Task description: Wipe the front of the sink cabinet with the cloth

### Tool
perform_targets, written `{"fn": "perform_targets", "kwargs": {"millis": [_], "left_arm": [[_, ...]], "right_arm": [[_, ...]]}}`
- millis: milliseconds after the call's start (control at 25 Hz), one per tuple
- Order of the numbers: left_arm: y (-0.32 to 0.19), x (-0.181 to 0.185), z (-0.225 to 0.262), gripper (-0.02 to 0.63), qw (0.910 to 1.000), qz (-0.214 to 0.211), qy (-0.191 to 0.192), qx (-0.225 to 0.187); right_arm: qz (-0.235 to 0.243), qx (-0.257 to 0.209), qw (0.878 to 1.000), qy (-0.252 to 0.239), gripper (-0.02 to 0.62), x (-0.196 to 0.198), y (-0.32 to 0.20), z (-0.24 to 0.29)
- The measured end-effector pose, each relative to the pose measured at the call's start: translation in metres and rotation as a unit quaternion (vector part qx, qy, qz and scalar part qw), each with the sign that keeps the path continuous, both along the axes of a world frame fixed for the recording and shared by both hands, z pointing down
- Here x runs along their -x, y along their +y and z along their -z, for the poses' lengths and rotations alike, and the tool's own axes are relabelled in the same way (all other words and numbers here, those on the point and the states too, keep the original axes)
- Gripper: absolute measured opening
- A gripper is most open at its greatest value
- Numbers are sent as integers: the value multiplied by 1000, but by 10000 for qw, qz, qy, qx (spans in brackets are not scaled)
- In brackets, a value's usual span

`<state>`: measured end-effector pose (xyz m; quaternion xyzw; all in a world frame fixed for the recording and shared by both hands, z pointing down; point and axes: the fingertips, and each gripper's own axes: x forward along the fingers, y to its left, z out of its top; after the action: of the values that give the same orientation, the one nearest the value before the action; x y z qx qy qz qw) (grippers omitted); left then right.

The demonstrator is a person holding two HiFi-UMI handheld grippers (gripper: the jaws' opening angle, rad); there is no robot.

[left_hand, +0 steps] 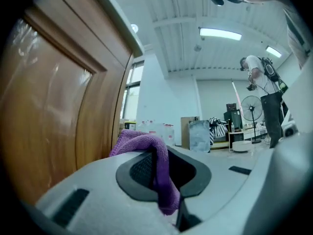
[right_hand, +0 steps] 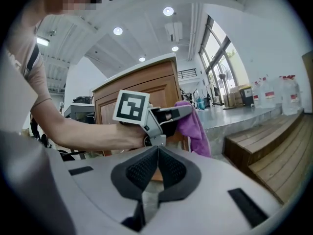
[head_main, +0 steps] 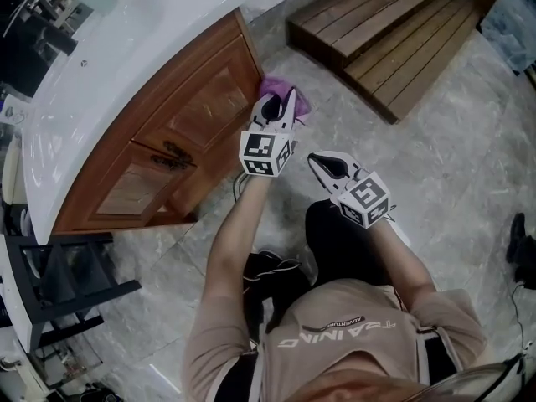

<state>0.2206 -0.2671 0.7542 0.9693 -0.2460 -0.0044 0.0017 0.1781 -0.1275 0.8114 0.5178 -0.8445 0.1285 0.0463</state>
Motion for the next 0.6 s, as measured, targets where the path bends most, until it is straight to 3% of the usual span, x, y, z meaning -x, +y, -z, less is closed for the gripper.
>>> {"fn": "perform_targets", "kwargs": {"millis": [200,400,600], "left_arm": [[42,26,27,37,9999,-77,-48,-64],[66,80,49,37,9989,432,-165,-121],[85,130,53,37,9949,1003,-99,-10]], "right_arm": [[0,-124,9997,-189,12,9,5,6],[321,-374,9982,-351,12,22,-4,27],[628,-341,9964,-466,12,35,-3,38]]}}
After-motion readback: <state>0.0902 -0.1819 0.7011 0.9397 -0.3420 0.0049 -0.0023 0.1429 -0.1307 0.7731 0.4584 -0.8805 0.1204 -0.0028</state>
